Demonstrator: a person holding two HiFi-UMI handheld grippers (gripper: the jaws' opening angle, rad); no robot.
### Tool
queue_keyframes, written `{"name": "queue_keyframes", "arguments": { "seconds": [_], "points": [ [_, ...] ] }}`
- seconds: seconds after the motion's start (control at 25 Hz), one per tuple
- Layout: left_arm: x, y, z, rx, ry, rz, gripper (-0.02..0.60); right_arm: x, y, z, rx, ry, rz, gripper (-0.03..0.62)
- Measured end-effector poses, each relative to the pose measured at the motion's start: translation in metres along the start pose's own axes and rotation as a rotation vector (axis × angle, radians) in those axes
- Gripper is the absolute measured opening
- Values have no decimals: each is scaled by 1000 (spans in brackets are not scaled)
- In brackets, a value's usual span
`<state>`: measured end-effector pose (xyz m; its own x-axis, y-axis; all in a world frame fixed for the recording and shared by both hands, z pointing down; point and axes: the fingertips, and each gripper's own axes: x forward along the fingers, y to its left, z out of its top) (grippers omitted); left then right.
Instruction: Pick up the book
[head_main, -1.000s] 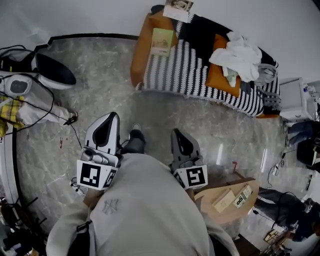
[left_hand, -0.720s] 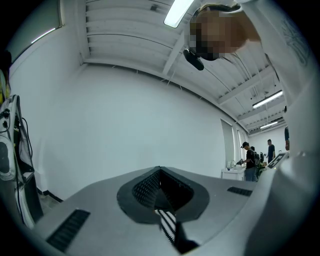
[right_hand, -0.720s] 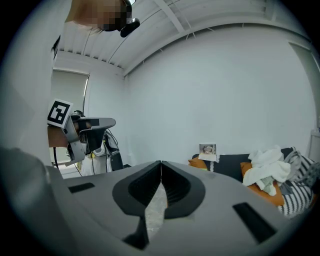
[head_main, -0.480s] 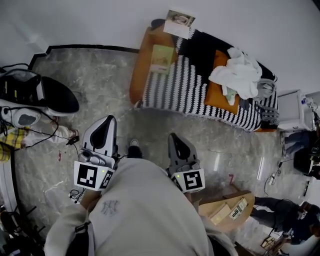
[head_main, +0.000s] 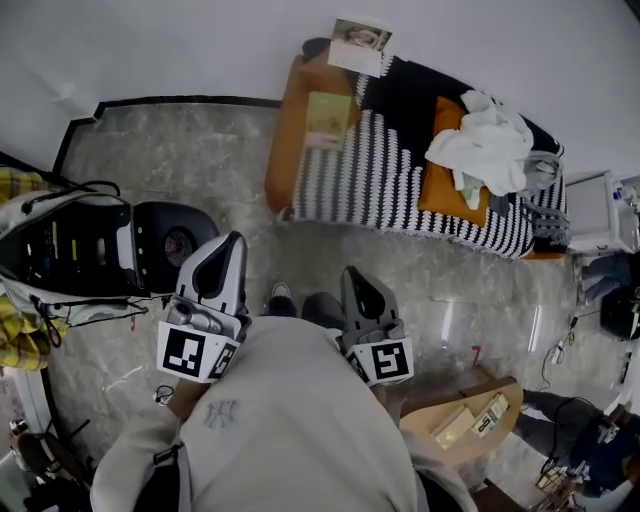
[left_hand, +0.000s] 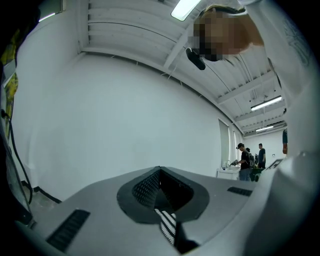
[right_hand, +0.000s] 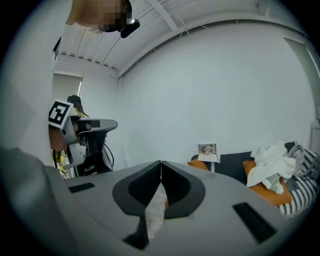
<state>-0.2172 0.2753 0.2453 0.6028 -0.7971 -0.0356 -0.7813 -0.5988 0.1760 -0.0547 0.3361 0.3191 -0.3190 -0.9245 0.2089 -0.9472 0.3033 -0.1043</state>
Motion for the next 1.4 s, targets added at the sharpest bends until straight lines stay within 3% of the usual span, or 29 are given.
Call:
{"name": "queue_keyframes", "arguments": {
  "seconds": [0.36,0.6,0.88,1.16,1.4],
  "points": [
    [16,-2,-21,-27,16,3,9,11,-25,-22,0,25,-12,20],
    [14,-10,-16,-99,53,-48,9,22,-7,-8,21,24,24,20],
    [77,-17,-21,-130,28,-48,9,55,-64,0,15,29,32,20],
    [98,-7,-22,-119,24,6,9,76,-83,7,2,29,68,20],
    [125,-9,-21,-149,10,-2,9,88,-102,14,-1,35,63,20]
  ]
}}
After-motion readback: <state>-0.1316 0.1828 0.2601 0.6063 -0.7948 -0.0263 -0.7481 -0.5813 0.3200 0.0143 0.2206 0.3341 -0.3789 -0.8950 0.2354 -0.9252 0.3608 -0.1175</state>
